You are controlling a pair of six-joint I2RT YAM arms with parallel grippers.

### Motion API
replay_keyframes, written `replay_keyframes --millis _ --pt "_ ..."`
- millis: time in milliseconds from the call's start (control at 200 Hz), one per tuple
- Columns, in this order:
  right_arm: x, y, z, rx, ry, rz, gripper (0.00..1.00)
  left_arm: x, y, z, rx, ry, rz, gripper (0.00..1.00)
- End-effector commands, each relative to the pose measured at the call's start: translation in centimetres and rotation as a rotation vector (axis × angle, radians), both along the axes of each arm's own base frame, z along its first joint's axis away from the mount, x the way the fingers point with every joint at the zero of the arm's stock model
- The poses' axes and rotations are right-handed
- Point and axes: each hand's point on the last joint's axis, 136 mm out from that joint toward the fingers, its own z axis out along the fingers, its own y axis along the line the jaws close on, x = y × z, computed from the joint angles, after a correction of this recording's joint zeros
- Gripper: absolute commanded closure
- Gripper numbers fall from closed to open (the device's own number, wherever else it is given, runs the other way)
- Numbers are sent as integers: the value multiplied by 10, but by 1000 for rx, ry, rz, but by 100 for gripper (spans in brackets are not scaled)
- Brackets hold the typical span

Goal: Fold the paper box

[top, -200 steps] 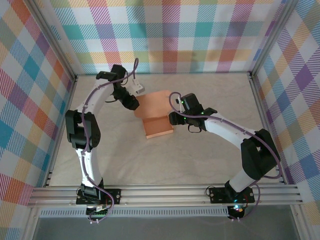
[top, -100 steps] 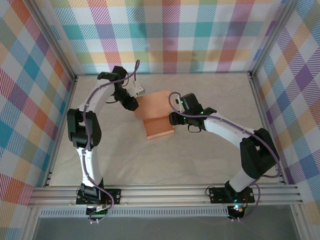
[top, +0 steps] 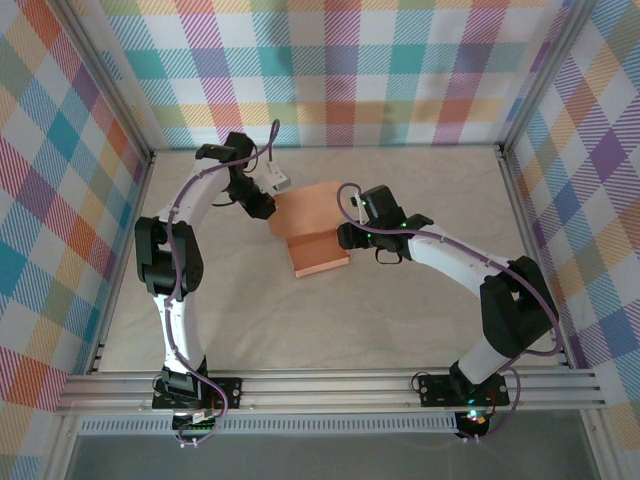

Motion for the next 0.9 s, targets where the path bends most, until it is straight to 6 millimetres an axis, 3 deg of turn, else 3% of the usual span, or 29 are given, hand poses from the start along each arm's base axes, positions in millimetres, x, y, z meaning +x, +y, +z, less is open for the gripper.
replay_keyframes --millis 0,135,440,650,895 --pt "8 3 12 2 -26 8 34 1 -3 7 -1 -33 -27 100" --pt "14 -3 22 -20 -61 12 34 -8 -8 8 7 -85 -103 100" --pt "35 -22 65 -8 -198 69 31 -27 -22 35 -73 -194 -192 100" --pt "25 -2 76 -73 -333 407 28 -39 -30 51 -129 -211 -235 100" --pt "-2 18 78 -91 -313 770 27 -44 -33 38 -142 -141 -267 100"
